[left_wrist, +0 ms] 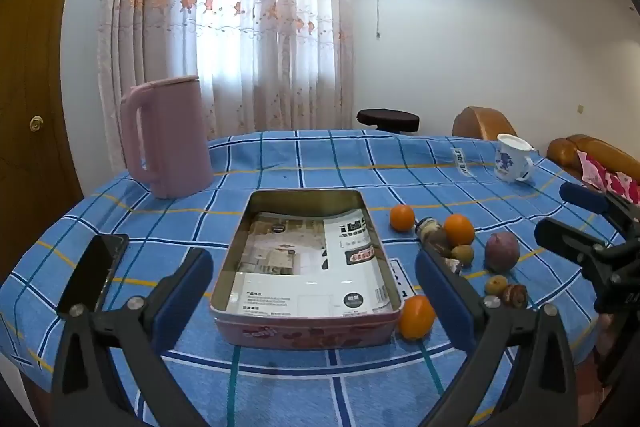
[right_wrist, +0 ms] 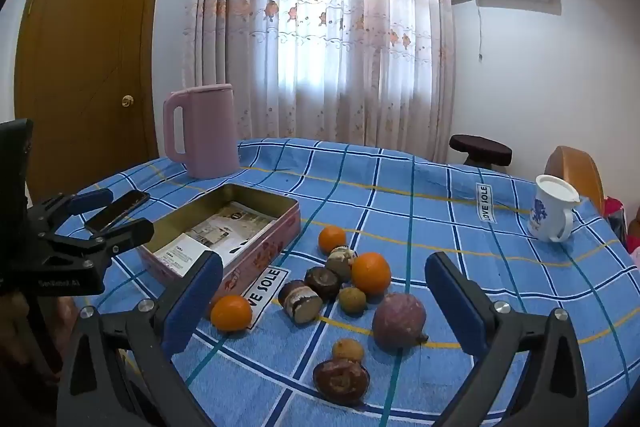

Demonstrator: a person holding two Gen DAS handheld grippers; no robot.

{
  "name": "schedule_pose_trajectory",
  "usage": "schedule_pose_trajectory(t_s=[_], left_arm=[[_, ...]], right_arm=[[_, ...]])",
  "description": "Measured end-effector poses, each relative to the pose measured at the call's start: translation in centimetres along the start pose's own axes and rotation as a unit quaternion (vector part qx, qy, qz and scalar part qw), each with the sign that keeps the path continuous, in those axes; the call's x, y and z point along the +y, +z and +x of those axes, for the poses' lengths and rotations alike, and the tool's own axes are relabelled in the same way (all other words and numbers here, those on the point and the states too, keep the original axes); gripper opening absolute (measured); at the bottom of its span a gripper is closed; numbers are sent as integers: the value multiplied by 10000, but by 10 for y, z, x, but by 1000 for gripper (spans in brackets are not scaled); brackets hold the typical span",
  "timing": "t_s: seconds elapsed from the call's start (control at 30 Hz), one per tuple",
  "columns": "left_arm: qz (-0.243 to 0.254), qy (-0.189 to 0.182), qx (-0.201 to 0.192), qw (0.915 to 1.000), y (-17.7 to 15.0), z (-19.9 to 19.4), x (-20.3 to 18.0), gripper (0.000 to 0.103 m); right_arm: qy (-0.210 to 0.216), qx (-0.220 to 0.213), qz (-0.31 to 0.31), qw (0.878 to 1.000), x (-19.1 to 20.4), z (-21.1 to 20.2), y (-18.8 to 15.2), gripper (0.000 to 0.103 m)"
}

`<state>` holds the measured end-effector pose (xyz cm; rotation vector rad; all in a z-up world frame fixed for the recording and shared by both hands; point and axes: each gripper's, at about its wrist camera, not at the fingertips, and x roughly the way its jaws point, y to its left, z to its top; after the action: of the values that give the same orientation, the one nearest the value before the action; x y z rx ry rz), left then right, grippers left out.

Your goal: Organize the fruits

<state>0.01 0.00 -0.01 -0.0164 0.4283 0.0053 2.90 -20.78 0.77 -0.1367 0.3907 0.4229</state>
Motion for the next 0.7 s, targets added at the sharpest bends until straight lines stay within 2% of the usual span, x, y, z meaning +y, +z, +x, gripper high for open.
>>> schedule_pose_trajectory(t_s=[0.7], left_arm=[[5, -16, 20, 10000, 0, -5, -1, 103]], right_arm=[[-65, -88, 98, 9999, -4, -9, -2, 102]])
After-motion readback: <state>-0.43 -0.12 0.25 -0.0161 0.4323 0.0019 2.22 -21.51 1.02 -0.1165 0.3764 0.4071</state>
